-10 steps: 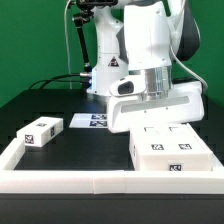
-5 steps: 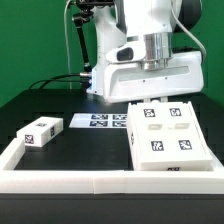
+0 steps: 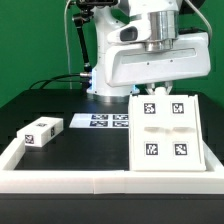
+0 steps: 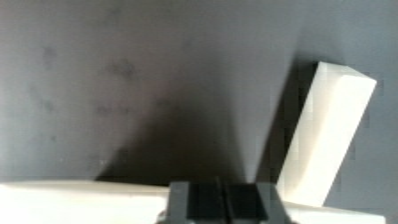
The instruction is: Assemble cabinet
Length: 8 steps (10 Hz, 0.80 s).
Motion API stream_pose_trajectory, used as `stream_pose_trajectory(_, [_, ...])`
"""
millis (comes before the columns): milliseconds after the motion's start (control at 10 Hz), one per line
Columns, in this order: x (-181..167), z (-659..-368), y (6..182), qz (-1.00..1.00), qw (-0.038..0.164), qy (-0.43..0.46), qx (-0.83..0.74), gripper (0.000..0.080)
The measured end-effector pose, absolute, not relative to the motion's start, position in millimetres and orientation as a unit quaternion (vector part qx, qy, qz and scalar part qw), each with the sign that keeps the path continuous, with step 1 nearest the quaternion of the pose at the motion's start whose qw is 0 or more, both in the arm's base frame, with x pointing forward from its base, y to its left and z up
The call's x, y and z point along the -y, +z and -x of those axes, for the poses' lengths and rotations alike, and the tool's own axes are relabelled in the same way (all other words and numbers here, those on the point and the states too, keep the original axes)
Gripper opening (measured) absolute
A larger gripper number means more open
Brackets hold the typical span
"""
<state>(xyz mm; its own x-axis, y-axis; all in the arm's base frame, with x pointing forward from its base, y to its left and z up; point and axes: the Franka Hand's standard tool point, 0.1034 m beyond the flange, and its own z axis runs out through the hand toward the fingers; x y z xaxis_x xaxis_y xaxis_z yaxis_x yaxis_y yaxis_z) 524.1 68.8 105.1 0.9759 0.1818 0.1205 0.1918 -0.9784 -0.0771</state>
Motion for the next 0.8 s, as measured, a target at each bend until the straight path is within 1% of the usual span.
stream_pose_trajectory(200, [-68, -524, 106.0, 0.993, 0.044, -0.056, 0.097, 0.0002])
stream_pose_trajectory(600, [-67, -539, 126.2, 0.993, 0.044, -0.049, 0.102, 0.0002])
stream_pose_trajectory(800, [-70, -544, 132.0, 0.993, 0.045, -0.042, 0.103, 0.0002])
